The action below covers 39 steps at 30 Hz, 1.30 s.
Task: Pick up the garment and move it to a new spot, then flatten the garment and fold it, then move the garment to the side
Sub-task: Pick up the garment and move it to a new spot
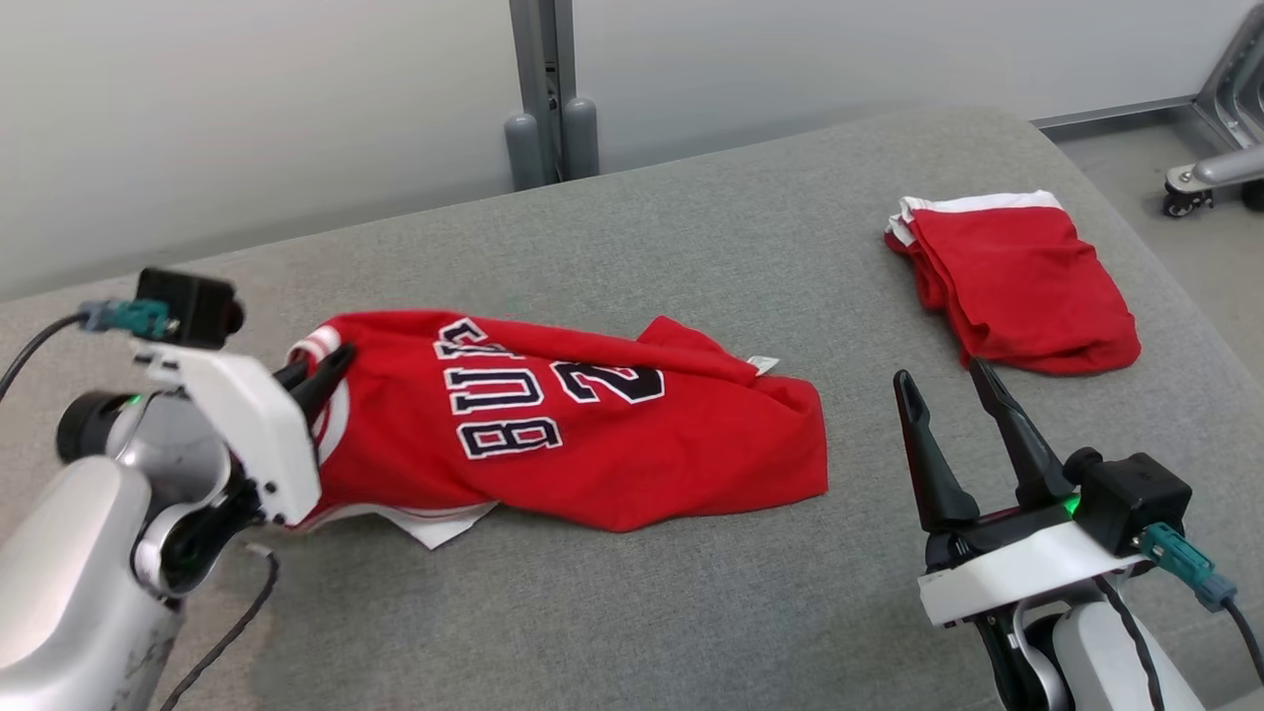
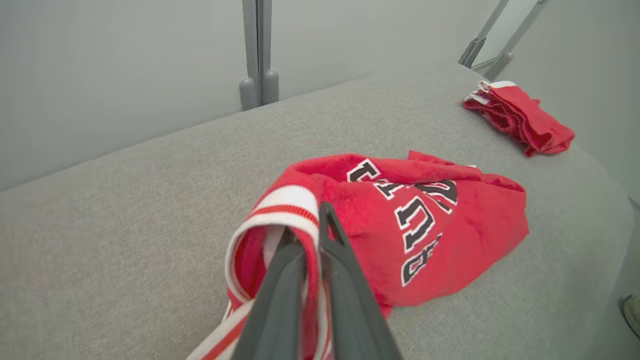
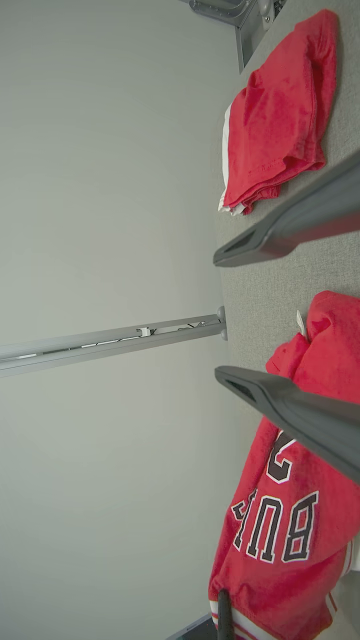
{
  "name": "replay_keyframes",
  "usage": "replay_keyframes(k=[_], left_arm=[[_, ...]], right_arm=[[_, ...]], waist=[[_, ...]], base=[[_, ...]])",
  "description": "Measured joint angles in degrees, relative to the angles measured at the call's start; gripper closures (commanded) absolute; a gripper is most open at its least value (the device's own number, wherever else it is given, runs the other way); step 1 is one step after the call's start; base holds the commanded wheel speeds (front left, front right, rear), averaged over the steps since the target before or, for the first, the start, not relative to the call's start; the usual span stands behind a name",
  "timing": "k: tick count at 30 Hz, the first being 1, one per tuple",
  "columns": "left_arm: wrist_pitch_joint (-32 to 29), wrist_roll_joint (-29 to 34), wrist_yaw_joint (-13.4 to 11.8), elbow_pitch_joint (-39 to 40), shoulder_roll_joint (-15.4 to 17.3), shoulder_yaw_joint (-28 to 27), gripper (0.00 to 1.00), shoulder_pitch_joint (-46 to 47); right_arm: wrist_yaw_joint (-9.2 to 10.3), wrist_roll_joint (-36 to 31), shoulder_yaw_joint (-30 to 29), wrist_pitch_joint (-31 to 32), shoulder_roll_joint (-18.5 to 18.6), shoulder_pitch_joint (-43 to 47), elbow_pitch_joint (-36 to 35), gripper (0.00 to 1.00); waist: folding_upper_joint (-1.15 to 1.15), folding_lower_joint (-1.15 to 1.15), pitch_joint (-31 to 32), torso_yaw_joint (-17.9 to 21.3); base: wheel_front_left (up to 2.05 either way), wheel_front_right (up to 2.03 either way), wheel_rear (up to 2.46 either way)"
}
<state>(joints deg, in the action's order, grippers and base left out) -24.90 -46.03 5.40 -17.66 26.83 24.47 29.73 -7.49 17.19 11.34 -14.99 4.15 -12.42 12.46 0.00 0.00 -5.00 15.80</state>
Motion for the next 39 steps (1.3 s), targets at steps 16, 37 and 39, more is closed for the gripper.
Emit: replay_keyframes(k=[16, 37, 39], left_arm=[[15.6, 0.0, 1.2, -19.2, -2.3, -2.5, 0.0, 1.8], [29.4, 3.2, -4.4, -3.6, 1.4, -1.7, 0.0, -4.0], [32.9, 2.9, -7.6, 1.2, 0.8, -3.4, 0.0, -9.0]], right_arm=[[0.0, 0.1, 1.5, 0.0, 1.2, -0.6, 1.2, 0.0], [0.0, 0.0, -0.2, 0.0, 1.6, 1.2, 1.2, 0.0], [0.0, 0.0, -0.5, 0.0, 1.5, 1.7, 1.2, 0.0]], waist=[[0.0, 0.0, 0.4, -3.7], [0.0, 0.0, 2.4, -8.2], [0.0, 0.0, 2.6, -8.5]], base=[[0.0, 0.0, 0.0], [0.0, 0.0, 0.0], [0.0, 0.0, 0.0]])
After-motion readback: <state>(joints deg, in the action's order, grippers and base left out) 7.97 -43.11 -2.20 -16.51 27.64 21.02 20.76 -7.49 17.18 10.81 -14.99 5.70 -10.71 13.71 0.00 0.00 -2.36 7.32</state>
